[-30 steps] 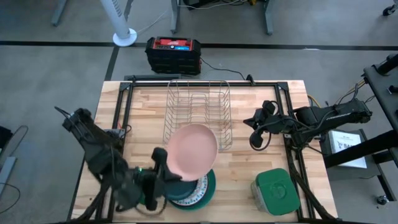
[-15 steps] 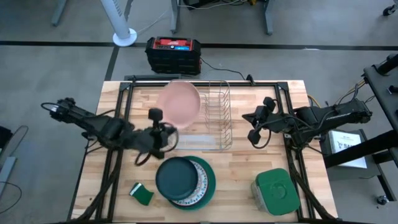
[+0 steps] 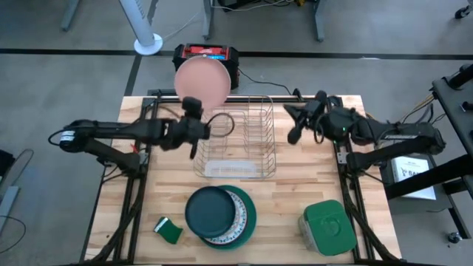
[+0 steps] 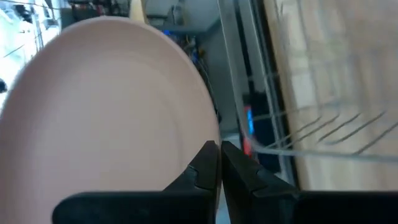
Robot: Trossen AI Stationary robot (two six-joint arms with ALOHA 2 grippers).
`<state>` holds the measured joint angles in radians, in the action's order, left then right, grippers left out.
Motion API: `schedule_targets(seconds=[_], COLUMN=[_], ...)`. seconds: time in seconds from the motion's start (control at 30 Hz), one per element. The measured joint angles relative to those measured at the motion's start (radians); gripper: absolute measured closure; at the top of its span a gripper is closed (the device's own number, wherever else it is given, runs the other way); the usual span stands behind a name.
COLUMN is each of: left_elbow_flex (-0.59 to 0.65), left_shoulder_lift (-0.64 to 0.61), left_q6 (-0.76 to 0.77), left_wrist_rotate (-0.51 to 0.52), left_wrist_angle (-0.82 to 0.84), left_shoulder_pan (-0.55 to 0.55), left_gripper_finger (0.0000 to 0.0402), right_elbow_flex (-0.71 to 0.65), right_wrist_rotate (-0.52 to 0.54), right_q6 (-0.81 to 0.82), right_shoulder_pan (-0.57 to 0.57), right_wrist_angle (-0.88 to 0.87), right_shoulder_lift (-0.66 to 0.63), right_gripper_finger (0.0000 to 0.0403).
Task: Sort dishes
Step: Put the pink plate in the dishwasher rack
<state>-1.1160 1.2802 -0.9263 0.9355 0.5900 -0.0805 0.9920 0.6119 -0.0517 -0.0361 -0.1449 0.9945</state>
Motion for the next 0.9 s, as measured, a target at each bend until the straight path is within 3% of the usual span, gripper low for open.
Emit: schedule_targets(seconds=[0.27,0.5,0.9], left_elbow_flex=[-0.035,-0.041,-0.100], left_shoulder_lift=[0.105,0.236,0.298], left_q6=[-0.115,-0.243,-0.238], left_wrist_rotate=[-0.052,0.022,-0.015], left_wrist_angle=[-0.003,0.028,0.158], left_shoulder_pan=[-0.105,-0.147,-0.153], left_gripper_finger=[0.0400,0.0401,0.0401], right_elbow_flex=[0.000,-0.001,-0.001], right_wrist_rotate=[-0.096,-0.098,-0.100], right_q6=[0.031,0.056,0.109], right_shoulder_pan=[-0.160,-0.167,-0.167], right_wrist_angle=[-0.114,-0.166,-0.244], right_shoulder_lift=[0.014,0.015,0.013], right_gripper_finger=[0.0403,0.0403,0.0403])
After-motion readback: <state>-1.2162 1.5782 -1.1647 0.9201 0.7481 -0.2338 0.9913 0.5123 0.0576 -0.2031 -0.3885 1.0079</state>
